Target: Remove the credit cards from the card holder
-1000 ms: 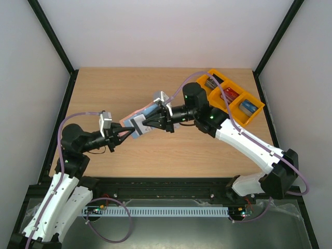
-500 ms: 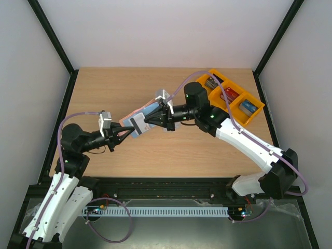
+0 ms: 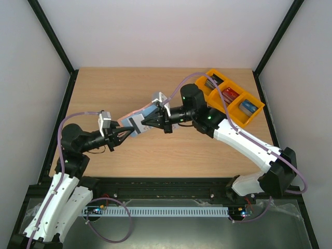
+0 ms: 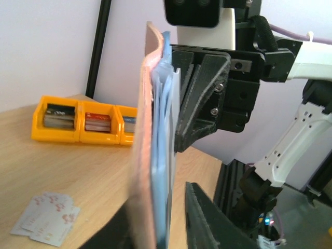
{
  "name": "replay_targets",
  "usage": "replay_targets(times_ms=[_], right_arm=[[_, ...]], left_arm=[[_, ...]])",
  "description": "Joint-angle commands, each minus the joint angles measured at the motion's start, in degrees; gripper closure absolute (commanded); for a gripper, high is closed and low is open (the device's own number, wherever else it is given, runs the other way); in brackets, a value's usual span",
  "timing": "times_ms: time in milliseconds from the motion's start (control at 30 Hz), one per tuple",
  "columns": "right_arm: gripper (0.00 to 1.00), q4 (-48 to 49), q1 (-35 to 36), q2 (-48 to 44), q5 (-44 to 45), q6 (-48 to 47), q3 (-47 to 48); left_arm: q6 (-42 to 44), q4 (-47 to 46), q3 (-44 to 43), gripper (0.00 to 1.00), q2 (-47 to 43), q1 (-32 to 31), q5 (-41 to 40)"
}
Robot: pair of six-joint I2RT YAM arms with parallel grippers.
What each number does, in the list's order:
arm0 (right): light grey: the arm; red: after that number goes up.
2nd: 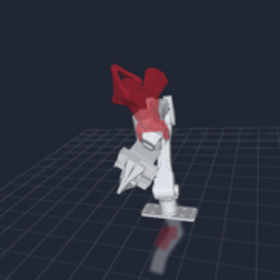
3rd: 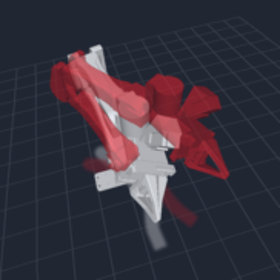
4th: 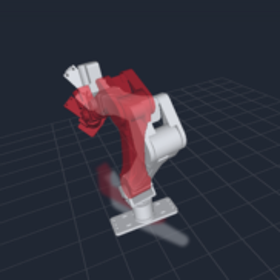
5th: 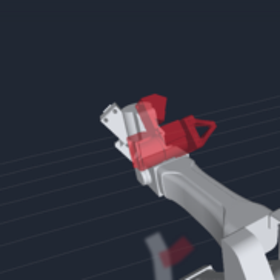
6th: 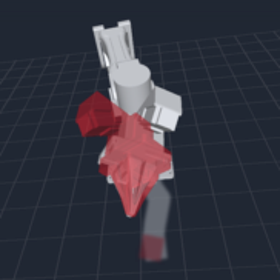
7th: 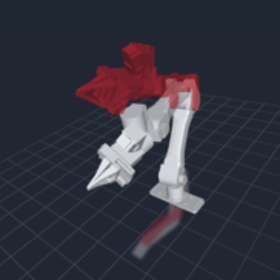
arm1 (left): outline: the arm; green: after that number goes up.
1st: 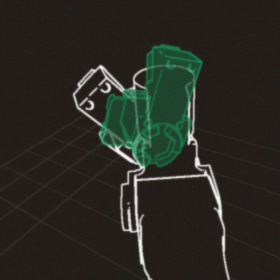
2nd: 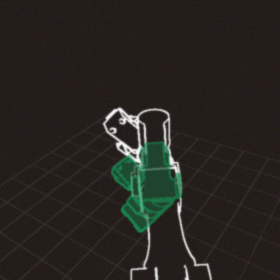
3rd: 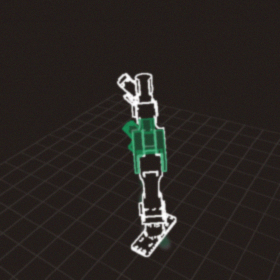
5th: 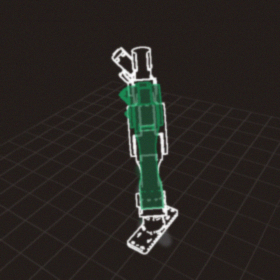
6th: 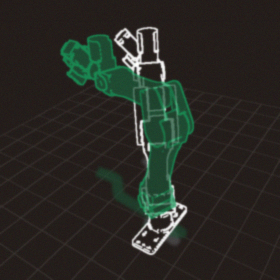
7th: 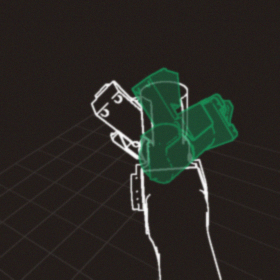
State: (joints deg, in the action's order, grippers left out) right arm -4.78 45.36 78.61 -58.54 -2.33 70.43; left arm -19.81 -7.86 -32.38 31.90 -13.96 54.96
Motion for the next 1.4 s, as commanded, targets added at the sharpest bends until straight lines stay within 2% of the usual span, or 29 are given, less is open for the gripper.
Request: replay_targets(times_ms=[0, 100, 167, 200, 233, 300, 567, 800, 1000, 1200, 1367], right_arm=[[0.98, 0.2, 0.8, -0.7, -1.6, -1.2, 0.7], [0.98, -0.3, 0.8, -0.4, -1.8, -1.0, 1.4], [0.98, -1.1, 0.8, 0.0, -1.7, -1.1, 2.1], [0.96, -1.7, 0.8, 0.2, -1.5, -1.5, 2.5], [0.88, -2.9, 0.8, 0.3, -0.5, -2.2, 2.9], [0.81, -5.9, 0.4, -0.2, 3.0, -4.4, 3.7], [0.87, -4.8, -2.3, -1.7, 8.2, -3.4, 1.9], [0.8, -2.1, -1.1, -1.6, 7.7, -2.7, 0.8], [0.69, -6.6, -1.1, -2.7, 10.5, -5.8, 1.8], [0.67, -8.9, -1.1, -5.4, 14.7, -7.3, 1.6], [0.69, -7.1, -0.7, -3.7, 11.6, -4.3, 2.6]], left_arm=[[-0.1, -3.3, 0.5, 0.77, -0.5, -0.5, 1.0], [-0.9, -4.3, 0.7, 0.82, -0.3, -0.6, 0.3], [-1.0, -4.6, 0.7, 0.95, -0.2, -0.6, 0.4], [-1.0, -4.6, 0.5, 0.97, -0.1, -0.6, 0.5], [-0.8, -4.5, 0.4, 0.98, -0.1, -0.6, 0.8], [-0.4, -4.1, 0.3, 0.98, -0.3, -0.6, 1.4], [3.5, -2.2, 0.0, 0.98, -0.7, -0.7, 2.0], [2.7, -3.5, 0.4, 0.98, -0.6, -0.7, 1.2], [2.6, -3.4, 0.4, 0.98, -0.6, -0.7, 1.0], [3.4, -2.7, 0.3, 0.98, -1.1, -0.7, 1.0], [3.6, -3.1, 0.6, 0.98, -1.1, -0.7, 0.9]])
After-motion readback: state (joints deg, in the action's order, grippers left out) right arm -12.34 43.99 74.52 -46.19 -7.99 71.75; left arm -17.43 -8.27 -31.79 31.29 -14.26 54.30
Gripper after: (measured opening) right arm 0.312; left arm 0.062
